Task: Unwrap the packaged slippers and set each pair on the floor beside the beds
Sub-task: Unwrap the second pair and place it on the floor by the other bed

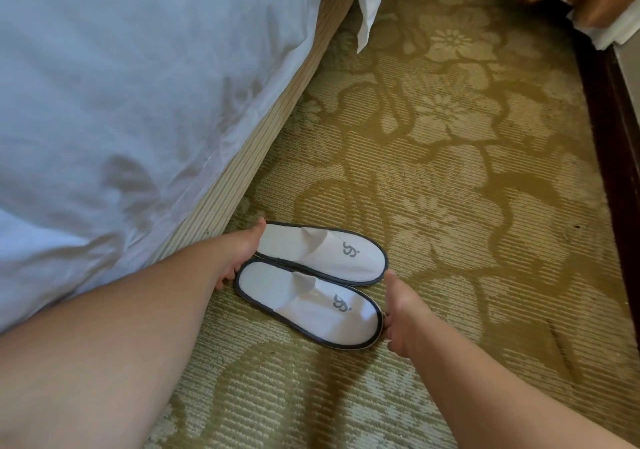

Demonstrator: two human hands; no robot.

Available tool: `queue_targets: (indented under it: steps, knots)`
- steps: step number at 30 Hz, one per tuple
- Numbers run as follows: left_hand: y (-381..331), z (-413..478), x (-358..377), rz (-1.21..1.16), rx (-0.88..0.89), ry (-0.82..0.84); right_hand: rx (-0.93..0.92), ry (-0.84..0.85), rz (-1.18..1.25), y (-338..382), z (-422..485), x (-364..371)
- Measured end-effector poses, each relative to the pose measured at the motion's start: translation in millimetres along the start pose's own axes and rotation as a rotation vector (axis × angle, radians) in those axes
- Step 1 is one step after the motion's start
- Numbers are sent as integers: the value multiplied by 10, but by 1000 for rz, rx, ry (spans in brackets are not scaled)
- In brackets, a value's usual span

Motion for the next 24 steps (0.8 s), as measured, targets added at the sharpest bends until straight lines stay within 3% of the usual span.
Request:
queue_targets:
  steps: [16,24]
  knots:
    - [-74,47,-53,-27,-82,-14,107,51,-65,36,109,97]
    - [-474,179,-117,-204,94,-94,36,40,20,678,354,71]
Point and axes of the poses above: each hand's wrist, its own z-axis towards the middle knuckle, its own x-axis out of the palm, y = z × x, the point moved 10 cm from there along z, towards the middle knuckle, and after that the axes turned 9 degrees about -y, right-handed, at the moved point
